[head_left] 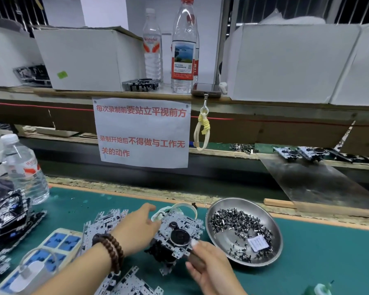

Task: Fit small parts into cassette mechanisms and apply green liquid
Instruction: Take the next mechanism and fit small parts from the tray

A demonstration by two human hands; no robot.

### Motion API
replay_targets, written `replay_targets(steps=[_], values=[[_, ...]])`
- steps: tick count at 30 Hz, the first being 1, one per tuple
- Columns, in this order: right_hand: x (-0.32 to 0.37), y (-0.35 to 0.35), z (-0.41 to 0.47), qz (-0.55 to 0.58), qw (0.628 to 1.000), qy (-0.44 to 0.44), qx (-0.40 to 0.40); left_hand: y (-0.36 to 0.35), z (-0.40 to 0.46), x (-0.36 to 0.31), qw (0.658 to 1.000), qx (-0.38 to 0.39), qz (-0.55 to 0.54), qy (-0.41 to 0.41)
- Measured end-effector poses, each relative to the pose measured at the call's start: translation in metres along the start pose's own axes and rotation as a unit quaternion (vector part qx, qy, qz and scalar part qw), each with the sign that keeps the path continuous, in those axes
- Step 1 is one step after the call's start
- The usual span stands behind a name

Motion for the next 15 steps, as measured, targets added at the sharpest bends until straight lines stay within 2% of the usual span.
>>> replay_targets(steps=[5,9,12,15], values=[[0.013,0.024,-0.002,-0.094,0.995,0.041,-0.018,-0.007,0.001,-0.001,0.995,-0.003,0.102,-0.023],[0.015,0.041,-0.011,-0.034,0.999,0.014,-0.002,-0.026,0.008,-0.005,0.995,0.067,0.056,-0.041],[0.015,0.047,-0.019,0.026,1.000,0.004,0.010,-0.039,0.012,-0.006,0.986,0.116,-0.120,0.001],[0.021,0.048,-0.025,0.060,0.998,0.014,0.022,-0.052,0.008,-0.009,0.933,0.133,-0.325,0.078]])
Point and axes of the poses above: each hand's wrist, its own z-axis towards the middle knuckle, its own y-axis out of the back of the hand, x = y × z, the point moved 8 cm from there along z, towards the middle knuckle, and after that the axes turned 1 degree about -z, right-handed, at the moved point
